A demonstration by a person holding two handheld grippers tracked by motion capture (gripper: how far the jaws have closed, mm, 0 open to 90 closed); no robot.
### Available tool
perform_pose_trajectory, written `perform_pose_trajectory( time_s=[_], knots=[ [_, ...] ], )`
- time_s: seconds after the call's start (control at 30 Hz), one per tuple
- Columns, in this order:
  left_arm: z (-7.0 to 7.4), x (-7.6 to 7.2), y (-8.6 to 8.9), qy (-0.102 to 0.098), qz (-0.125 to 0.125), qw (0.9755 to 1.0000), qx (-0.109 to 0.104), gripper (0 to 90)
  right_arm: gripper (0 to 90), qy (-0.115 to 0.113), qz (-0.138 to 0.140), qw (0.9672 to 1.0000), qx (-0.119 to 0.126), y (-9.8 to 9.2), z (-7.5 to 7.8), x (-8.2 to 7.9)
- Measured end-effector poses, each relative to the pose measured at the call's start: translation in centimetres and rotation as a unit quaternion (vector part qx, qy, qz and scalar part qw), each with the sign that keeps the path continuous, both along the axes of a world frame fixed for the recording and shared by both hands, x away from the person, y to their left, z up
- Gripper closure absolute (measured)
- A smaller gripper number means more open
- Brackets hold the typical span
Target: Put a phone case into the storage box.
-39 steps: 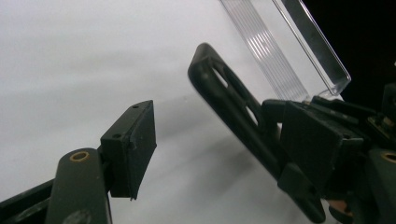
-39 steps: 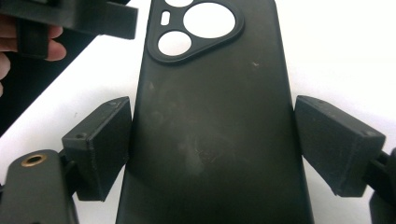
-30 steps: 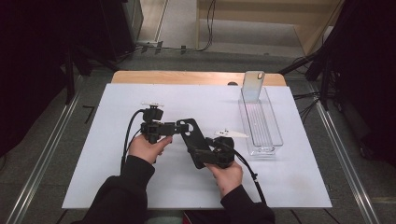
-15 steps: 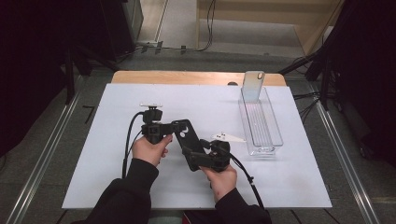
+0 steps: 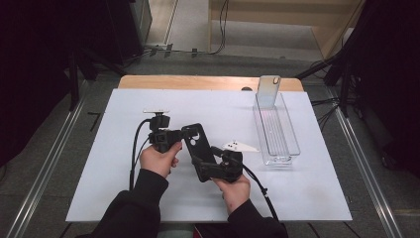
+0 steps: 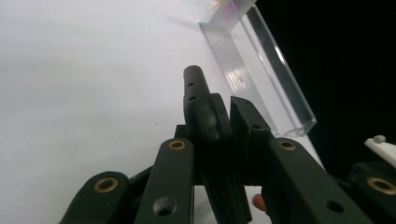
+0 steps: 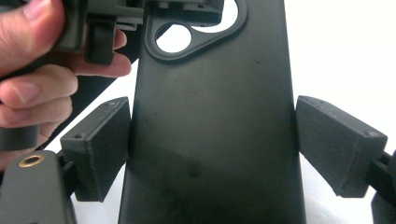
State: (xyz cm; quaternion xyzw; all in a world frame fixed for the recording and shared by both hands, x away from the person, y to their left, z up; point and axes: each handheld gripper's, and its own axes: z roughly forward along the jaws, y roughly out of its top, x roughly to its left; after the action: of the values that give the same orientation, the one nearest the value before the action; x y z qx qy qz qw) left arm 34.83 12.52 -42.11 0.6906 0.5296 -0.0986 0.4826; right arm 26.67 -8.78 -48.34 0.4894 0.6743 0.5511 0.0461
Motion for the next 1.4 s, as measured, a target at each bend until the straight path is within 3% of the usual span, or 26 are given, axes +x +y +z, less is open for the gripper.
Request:
perform_pose_trajectory(
  time_s=[0.1, 0.23, 0.5, 0.57, 0.63, 0.7, 0.8, 0.97, 1.1, 1.2, 1.3, 1.4],
  knots=[
    [-0.2, 0.1, 0.2, 0.010, 0.000, 0.9997, -0.022, 80.2, 11.7, -0.011, -0.001, 0.9999, -0.010, 0.0, 0.0, 0.0],
    [-0.1, 0.1, 0.2, 0.010, -0.001, 0.9996, -0.026, 80.9, 11.3, -0.020, 0.003, 0.9996, -0.019, 0.0, 0.1, 0.1],
    [0.2, -0.1, 0.2, 0.011, -0.011, 0.9992, -0.036, 82.3, 10.3, 0.001, 0.026, 0.9994, -0.024, 0.2, 0.3, 0.7],
    [0.4, -0.1, 0.3, 0.007, -0.013, 0.9992, -0.036, 82.3, 2.0, -0.002, 0.031, 0.9993, -0.023, 0.0, 0.4, 0.9],
    [0.7, -0.2, 0.4, 0.003, -0.011, 0.9991, -0.040, 82.4, 0.0, 0.001, 0.043, 0.9989, -0.018, -0.3, 0.6, 1.4],
    [1.0, -0.3, 0.5, -0.008, -0.011, 0.9992, -0.038, 82.3, 0.0, 0.000, 0.057, 0.9982, -0.019, -0.5, 0.9, 1.7],
    [1.4, -0.4, 0.6, -0.024, -0.010, 0.9992, -0.032, 82.2, 0.0, -0.002, 0.067, 0.9970, -0.038, -0.7, 1.6, 1.8],
    [1.9, -0.7, 0.6, -0.060, -0.009, 0.9981, -0.005, 82.1, 0.0, 0.014, 0.071, 0.9963, -0.046, -1.1, 2.0, 1.9],
    [2.0, -0.9, 0.6, -0.083, -0.016, 0.9964, 0.007, 82.1, 0.0, 0.032, 0.093, 0.9931, -0.064, -1.4, 1.9, 2.0],
    [2.0, -1.1, 0.6, -0.100, -0.023, 0.9946, 0.014, 82.1, 0.0, 0.051, 0.114, 0.9910, -0.049, -1.7, 2.0, 2.2],
    [2.0, -1.3, 0.6, -0.123, -0.027, 0.9917, 0.025, 82.0, 0.0, 0.045, 0.132, 0.9874, -0.075, -1.8, 2.3, 2.0],
    [1.9, -1.3, 0.7, -0.133, -0.030, 0.9903, 0.028, 82.0, 0.0, 0.043, 0.144, 0.9845, -0.090, -2.2, 2.4, 1.9]
  ],
)
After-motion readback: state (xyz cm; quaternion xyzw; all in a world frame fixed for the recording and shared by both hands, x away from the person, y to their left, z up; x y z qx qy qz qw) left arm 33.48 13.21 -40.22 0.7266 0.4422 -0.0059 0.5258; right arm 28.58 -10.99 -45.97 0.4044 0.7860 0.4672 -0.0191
